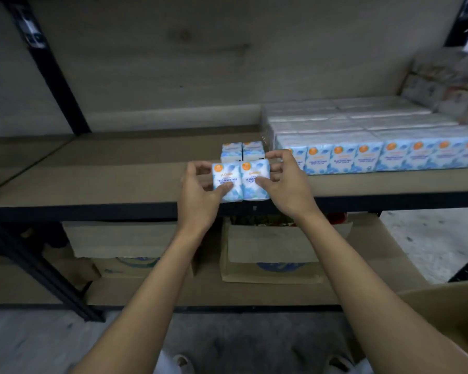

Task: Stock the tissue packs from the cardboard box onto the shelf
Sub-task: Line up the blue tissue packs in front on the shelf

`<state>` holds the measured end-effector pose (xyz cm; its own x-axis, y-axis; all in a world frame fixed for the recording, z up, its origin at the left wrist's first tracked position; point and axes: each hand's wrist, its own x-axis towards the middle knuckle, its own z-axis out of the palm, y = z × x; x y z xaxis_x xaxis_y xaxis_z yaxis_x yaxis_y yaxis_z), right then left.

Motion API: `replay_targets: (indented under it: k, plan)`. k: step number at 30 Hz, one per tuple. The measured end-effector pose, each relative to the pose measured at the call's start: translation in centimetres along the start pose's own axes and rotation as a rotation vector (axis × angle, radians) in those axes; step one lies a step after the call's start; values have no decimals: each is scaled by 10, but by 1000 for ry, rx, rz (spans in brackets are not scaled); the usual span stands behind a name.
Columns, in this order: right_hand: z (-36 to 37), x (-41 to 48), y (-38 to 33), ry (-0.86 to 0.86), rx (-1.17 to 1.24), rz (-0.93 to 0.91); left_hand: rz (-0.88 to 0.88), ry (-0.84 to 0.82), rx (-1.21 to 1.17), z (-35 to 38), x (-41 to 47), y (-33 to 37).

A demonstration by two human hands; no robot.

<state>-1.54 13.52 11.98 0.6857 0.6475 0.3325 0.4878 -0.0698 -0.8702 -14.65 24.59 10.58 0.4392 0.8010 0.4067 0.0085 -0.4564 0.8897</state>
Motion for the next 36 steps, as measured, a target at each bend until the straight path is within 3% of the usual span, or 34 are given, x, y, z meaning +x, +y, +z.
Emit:
replay_targets:
  k: [7, 15, 22, 27, 36]
  plan:
    - [9, 31, 16, 18, -86, 81, -34, -50, 192, 17, 38, -20]
    - [13, 20, 12, 44, -302, -42, -75, -79, 225, 20, 42, -22]
    - [14, 8, 12, -16, -435, -118, 104, -237, 311, 9, 27, -25]
    - [15, 11, 15, -122, -495, -74, 158, -203, 365, 11, 32, -19]
    - [22, 33, 23, -95, -537, -77, 162, -194, 419, 20, 48, -22]
